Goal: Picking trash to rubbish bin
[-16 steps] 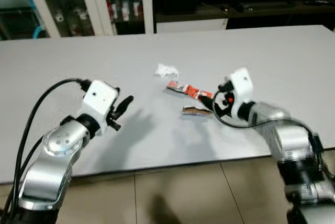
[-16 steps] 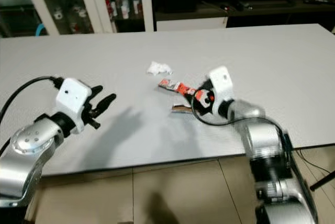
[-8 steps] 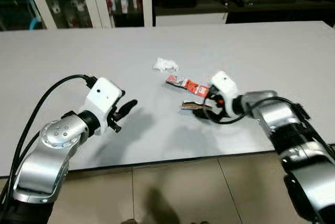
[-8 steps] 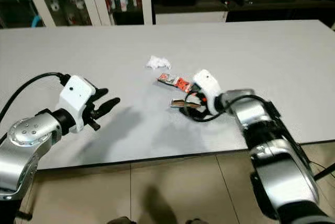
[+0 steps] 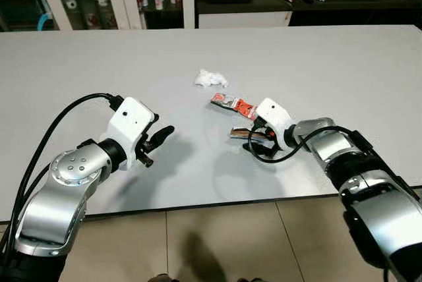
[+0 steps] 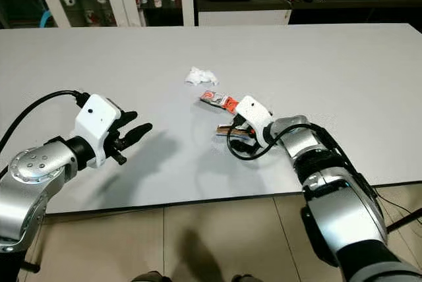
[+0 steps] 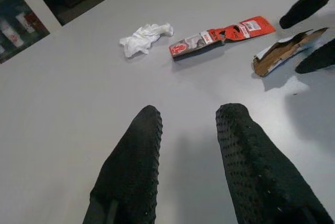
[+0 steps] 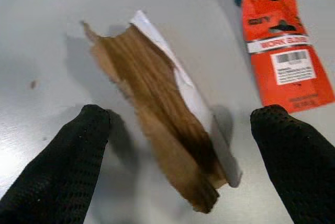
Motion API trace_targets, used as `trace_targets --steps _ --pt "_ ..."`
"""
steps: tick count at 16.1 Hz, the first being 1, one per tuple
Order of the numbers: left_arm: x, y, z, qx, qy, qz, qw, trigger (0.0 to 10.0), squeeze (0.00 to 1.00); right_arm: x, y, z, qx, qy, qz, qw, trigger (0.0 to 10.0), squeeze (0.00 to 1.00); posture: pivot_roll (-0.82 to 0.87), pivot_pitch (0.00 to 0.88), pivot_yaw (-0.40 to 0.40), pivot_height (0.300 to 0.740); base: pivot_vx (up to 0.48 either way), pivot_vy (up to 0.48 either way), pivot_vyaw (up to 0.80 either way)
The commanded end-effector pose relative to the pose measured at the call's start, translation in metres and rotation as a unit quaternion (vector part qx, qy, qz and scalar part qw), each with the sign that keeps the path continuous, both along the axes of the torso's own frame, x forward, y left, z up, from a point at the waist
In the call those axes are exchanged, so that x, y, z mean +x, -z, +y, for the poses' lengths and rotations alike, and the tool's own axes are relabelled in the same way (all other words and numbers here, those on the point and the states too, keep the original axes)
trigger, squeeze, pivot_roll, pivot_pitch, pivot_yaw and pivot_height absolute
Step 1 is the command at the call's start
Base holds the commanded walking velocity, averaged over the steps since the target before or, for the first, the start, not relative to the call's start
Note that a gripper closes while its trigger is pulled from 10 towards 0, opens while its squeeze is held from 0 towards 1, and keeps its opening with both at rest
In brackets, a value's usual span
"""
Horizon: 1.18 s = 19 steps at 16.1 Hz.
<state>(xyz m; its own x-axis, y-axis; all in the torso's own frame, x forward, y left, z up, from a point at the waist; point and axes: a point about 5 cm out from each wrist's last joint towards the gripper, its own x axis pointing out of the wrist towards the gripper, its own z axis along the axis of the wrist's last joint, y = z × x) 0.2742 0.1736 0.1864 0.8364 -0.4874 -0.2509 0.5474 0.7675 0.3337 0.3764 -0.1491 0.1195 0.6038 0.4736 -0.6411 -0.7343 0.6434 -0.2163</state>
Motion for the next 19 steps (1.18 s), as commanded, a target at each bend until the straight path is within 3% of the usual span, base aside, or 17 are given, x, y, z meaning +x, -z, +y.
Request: trace_targets --steps 1,4,5,6,19 --pt "-0.003 -0.001 -0.001 0.000 0.007 0.003 1.000 10.0 0.00 0.001 0.001 -0.003 -0.004 0.010 0.001 1.000 10.0 0.00 0.08 0.078 -0.019 0.740 0.000 0.000 0.00" --pt "-0.002 0.000 -0.001 0.001 0.008 0.005 1.000 10.0 0.00 -0.003 0.009 -0.004 0.009 0.012 0.025 1.000 10.0 0.00 0.08 0.079 -0.014 0.740 0.000 0.000 0.00" --pt "-0.003 0.000 -0.001 0.001 0.008 0.005 1.000 10.0 0.00 -0.003 0.010 -0.003 0.018 0.015 0.029 0.999 6.6 0.00 0.08 0.080 -0.014 0.740 0.000 0.000 0.00" --pt "-0.003 0.000 -0.001 0.001 0.009 0.006 1.000 10.0 0.00 -0.003 0.010 -0.003 0.021 0.016 0.028 0.999 0.0 0.00 0.08 0.081 -0.013 0.740 0.000 0.000 0.00" --pt "-0.005 0.004 -0.006 0.002 0.024 0.022 0.999 10.0 0.00 -0.007 0.016 -0.005 0.044 0.015 0.043 0.998 0.0 0.00 0.08 0.086 -0.008 0.740 0.000 0.000 0.00"
